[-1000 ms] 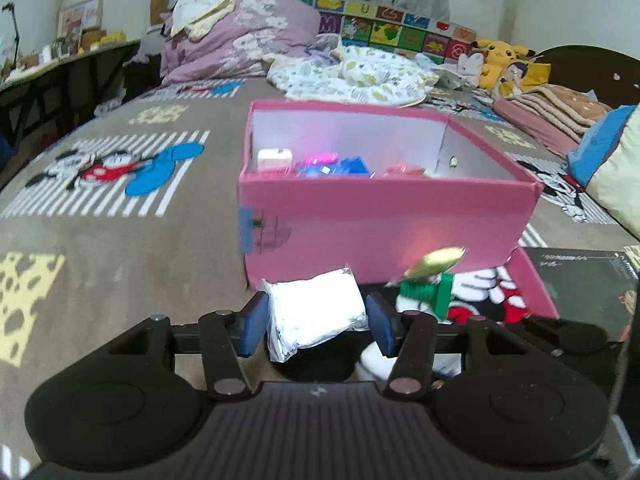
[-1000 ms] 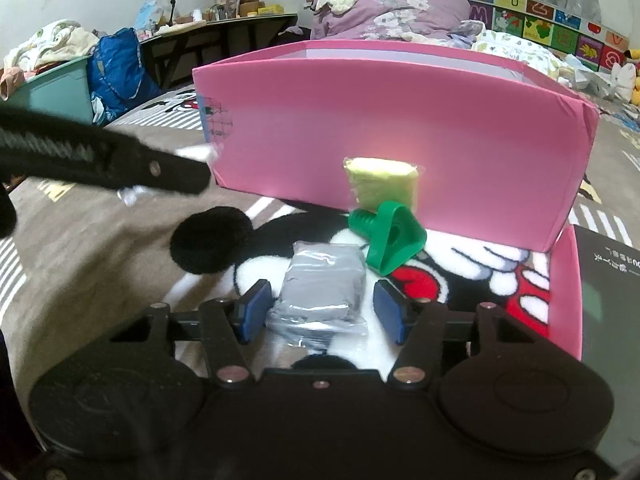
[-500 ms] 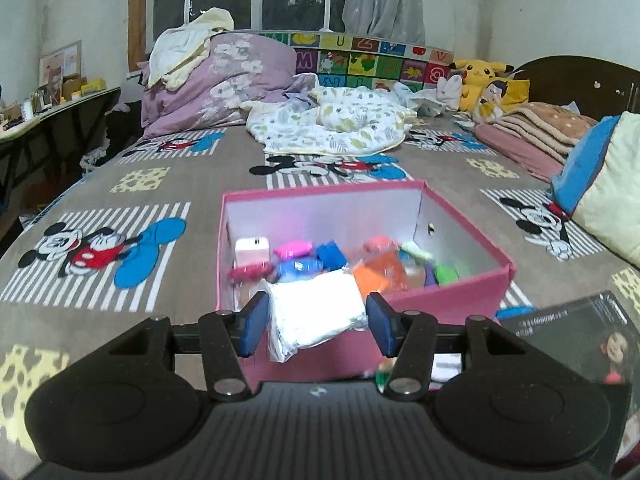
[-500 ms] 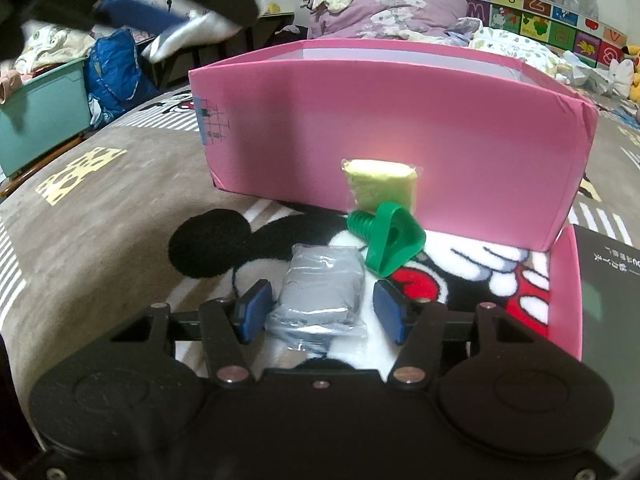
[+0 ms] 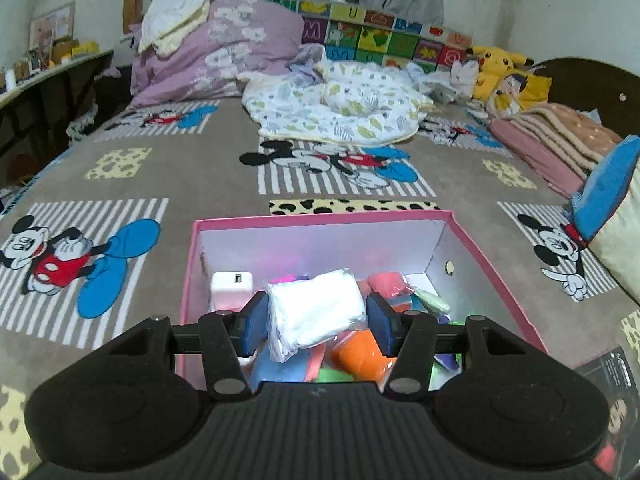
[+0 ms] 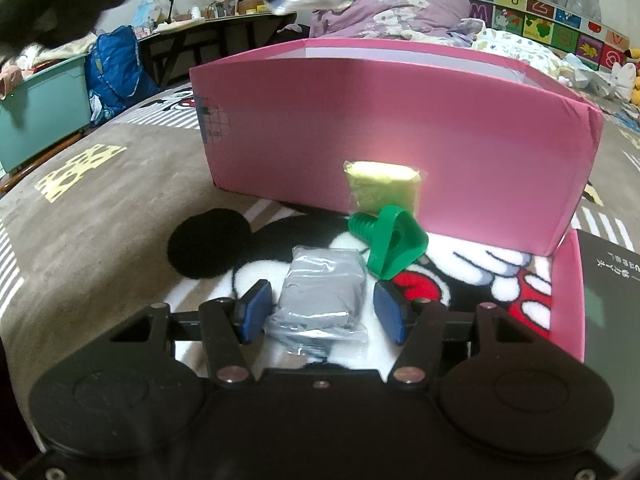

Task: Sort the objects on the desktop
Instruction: 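Lift the white packet with the left gripper and drop it into the pink box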

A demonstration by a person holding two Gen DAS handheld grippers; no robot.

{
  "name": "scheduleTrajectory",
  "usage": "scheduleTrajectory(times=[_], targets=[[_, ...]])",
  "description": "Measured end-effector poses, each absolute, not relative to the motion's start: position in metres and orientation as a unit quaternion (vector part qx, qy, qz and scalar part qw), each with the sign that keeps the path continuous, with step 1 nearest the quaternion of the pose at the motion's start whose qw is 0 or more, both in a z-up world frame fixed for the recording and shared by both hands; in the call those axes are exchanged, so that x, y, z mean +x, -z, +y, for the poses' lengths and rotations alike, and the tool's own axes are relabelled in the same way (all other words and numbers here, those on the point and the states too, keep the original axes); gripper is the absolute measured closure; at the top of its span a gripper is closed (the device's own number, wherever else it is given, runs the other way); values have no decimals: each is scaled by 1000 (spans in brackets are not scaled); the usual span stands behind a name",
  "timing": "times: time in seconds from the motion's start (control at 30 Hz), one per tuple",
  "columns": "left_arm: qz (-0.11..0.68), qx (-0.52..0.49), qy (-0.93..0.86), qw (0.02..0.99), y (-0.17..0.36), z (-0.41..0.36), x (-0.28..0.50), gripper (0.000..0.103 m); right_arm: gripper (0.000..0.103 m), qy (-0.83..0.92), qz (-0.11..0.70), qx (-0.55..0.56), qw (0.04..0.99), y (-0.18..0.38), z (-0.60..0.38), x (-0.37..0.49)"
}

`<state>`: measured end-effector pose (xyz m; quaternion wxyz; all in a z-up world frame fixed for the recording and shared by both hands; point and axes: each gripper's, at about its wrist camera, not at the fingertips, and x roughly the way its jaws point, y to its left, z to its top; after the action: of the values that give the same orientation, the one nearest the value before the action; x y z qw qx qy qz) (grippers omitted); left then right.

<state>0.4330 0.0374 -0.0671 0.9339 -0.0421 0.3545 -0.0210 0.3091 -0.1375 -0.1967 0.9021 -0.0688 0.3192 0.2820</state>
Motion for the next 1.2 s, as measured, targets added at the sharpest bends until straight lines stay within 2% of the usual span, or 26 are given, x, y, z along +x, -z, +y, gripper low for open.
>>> scheduleTrajectory(times=[0.53,1.03,1.2], targets=[[432,-44,27,900,104,14,520,50,44,-287,323,-70,899,198,-137,312],[472,-15,17,881,129,-8,557,50,43,-292,324,-65,898,199,-138,314],[482,-16,16,876,132,-11,562,42,43,-294,324,-64,897,199,-138,314]])
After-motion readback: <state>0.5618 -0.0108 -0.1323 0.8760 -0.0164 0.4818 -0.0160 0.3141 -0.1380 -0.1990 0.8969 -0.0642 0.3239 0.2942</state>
